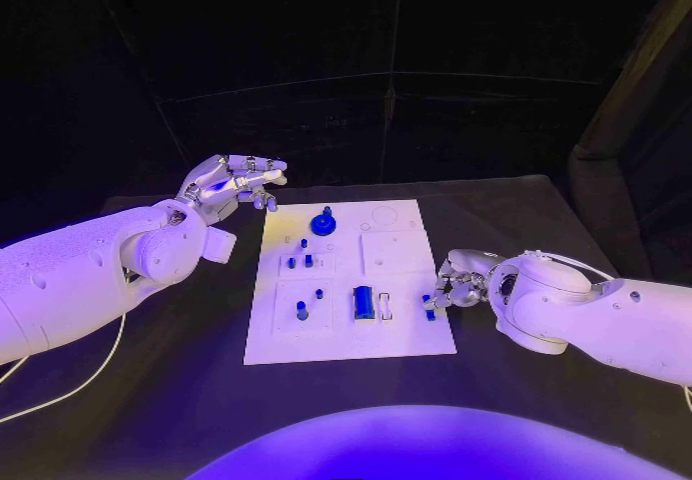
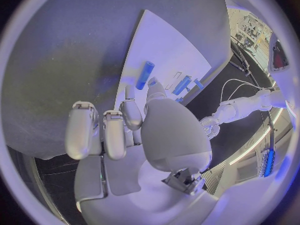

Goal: Assemble the parts on the task board

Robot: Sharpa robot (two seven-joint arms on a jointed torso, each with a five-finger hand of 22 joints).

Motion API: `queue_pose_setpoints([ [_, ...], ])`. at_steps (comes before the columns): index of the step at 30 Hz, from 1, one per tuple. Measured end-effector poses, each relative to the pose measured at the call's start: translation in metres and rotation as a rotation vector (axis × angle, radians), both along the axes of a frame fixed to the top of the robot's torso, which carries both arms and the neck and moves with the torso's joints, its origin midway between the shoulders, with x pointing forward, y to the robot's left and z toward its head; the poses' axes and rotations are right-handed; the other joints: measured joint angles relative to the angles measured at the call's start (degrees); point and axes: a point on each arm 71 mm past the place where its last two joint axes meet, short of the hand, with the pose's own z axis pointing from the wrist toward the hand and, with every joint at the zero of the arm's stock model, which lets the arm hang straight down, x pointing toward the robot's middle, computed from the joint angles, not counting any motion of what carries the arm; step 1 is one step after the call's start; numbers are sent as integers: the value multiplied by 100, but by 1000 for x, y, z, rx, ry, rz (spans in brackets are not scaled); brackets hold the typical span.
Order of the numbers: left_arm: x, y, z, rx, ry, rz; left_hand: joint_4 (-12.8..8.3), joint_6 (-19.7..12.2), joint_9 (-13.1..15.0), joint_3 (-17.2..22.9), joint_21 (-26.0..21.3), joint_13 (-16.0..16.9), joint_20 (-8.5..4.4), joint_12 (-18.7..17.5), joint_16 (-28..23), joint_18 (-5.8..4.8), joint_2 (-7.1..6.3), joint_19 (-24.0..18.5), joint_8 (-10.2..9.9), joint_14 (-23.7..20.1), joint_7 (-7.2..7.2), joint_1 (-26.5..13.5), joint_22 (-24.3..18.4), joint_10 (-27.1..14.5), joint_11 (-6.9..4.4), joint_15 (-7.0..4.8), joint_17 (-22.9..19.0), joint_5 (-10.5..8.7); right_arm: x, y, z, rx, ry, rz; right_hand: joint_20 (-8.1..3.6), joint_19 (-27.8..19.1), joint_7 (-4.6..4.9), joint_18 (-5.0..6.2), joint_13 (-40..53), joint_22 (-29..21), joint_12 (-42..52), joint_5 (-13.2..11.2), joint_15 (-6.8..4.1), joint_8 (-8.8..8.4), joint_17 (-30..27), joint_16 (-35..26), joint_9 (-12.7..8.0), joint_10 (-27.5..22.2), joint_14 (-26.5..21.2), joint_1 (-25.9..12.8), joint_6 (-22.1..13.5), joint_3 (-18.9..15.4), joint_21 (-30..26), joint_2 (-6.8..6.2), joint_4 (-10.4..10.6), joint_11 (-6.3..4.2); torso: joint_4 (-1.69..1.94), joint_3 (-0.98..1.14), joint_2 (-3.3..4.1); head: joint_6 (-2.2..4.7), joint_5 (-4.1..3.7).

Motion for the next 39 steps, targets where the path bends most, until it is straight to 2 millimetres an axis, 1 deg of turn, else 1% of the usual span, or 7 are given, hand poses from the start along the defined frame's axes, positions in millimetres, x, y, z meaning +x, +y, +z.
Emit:
queue_pose_setpoints([
  [12,0,1,0,1,0,1,0,0,0,0,0,0,0,0,0,0,0,0,0,0,0,0,0,0,0,0,0,0,0,2,0,-50,-6,15,0,0,-2,0,1,1,0,-22,0,10,4,0,22,1,0,0,39,-36,0,0,5,0,0,0,0,0,-7],
  [27,0,1,-1,1,2,-1,0,0,0,0,0,0,0,0,0,0,0,0,0,0,0,0,1,0,0,0,0,0,0,23,-4,-39,-9,56,0,0,-1,0,1,9,0,-22,0,37,3,0,81,1,0,37,41,-70,0,4,-29,0,4,-3,0,0,-5],
  [31,0,1,-1,1,3,-1,0,0,0,0,0,0,0,0,0,0,0,0,0,0,0,0,1,0,0,0,0,0,2,27,-5,-38,-13,65,0,0,-1,0,1,8,-20,23,0,51,3,0,114,0,0,242,42,-55,0,25,-150,-1,8,-5,-1,0,3],
  [33,0,1,-1,1,3,-1,0,0,0,0,0,0,0,0,0,0,0,0,0,0,0,0,1,0,0,0,0,0,2,29,-5,-39,-16,70,0,0,0,0,0,8,-39,58,0,55,3,0,136,-20,0,373,44,-28,0,30,-226,-21,9,-5,-1,0,11],
  [35,0,1,-1,1,3,-2,0,0,0,0,0,0,0,0,0,0,0,0,0,0,0,0,1,0,0,0,1,0,3,31,-6,-41,-20,75,0,0,-1,0,-10,8,-54,62,0,26,3,-20,155,-21,0,541,61,13,0,43,-346,-20,9,-5,-1,0,14],
  [38,0,1,-1,1,4,-2,0,0,0,0,0,0,0,0,0,0,0,0,0,0,0,0,1,0,0,0,0,0,4,34,-5,-46,-28,88,-1,0,24,0,-29,8,-88,-68,0,-24,2,-27,161,-45,0,751,37,95,0,66,-505,-39,8,-5,-1,0,19],
  [39,0,1,-1,1,4,-2,0,0,0,0,0,0,0,0,0,0,0,0,0,0,0,0,1,0,0,0,0,0,4,35,-5,-48,-30,92,-1,0,28,0,-29,8,-115,-104,0,-28,2,-28,161,-52,0,810,26,132,0,72,-543,-30,9,-5,-1,0,20],
])
